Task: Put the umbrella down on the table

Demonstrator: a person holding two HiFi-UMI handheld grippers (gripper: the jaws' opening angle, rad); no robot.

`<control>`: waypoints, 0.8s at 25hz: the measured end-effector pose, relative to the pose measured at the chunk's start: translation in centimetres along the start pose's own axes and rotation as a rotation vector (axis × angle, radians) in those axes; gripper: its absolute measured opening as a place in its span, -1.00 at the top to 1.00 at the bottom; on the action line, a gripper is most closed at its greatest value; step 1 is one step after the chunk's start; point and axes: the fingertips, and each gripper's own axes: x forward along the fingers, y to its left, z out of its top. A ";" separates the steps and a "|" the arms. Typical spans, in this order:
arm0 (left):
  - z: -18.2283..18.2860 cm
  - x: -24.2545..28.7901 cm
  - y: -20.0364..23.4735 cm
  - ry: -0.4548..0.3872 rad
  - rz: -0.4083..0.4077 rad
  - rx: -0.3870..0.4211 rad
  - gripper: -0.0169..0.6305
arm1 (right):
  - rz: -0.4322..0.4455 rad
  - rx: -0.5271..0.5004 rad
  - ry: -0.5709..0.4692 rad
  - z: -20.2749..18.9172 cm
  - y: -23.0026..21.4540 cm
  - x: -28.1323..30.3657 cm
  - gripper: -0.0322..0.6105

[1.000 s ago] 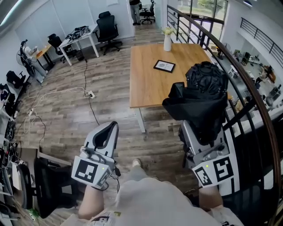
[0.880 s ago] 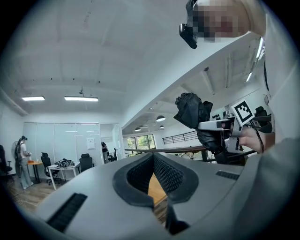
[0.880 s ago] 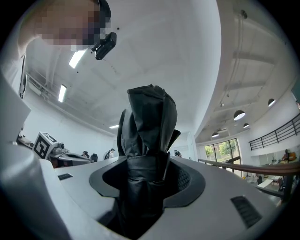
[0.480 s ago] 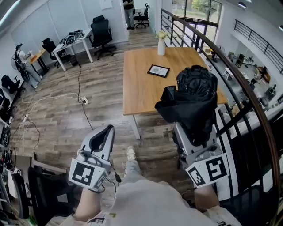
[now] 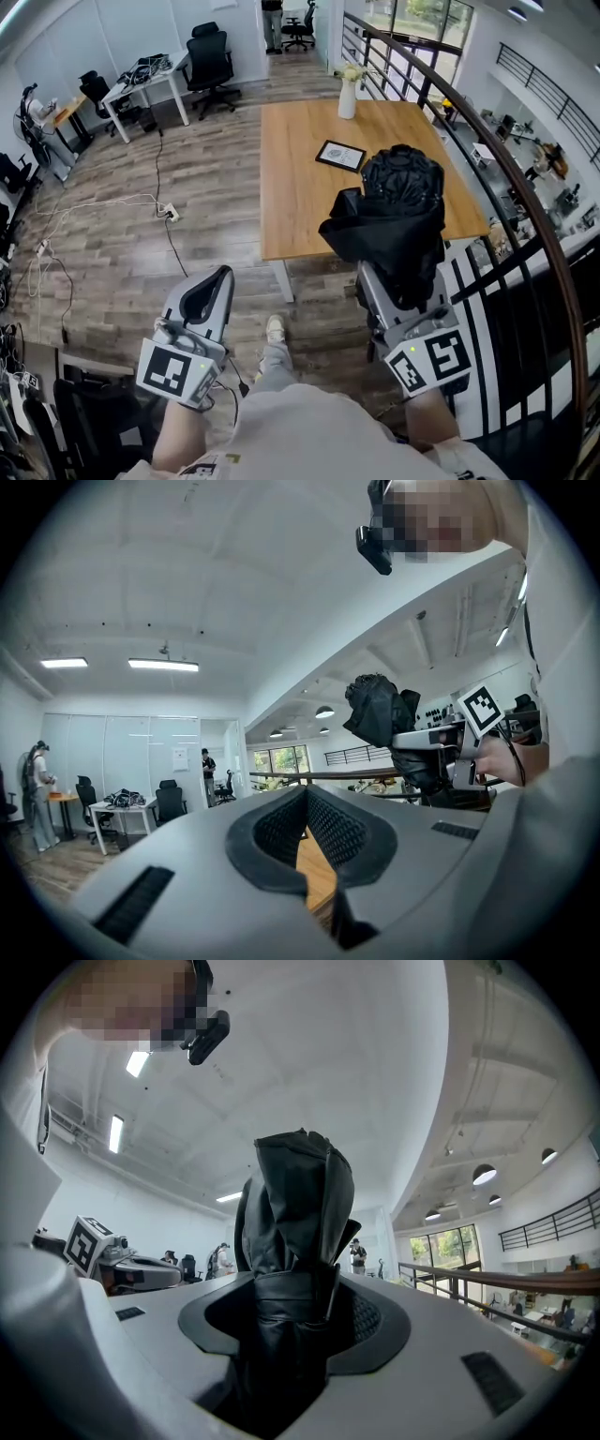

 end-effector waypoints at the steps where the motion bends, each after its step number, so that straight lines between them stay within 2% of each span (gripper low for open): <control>1: -0.4 0.9 1.1 0.003 -0.001 -0.004 0.90 | 0.006 0.011 0.008 -0.4 -0.2 1.5 0.15; 5: -1.3 5.2 6.4 0.010 -0.007 -0.039 0.90 | 0.020 0.044 0.053 -1.8 -1.3 8.5 0.15; 16: -5.3 17.2 23.2 0.019 -0.060 -0.104 0.90 | -0.056 0.119 0.134 -5.1 -4.0 28.0 0.15; 20: -7.1 21.5 27.5 0.019 -0.079 -0.133 0.90 | -0.071 0.130 0.157 -5.9 -5.1 34.3 0.15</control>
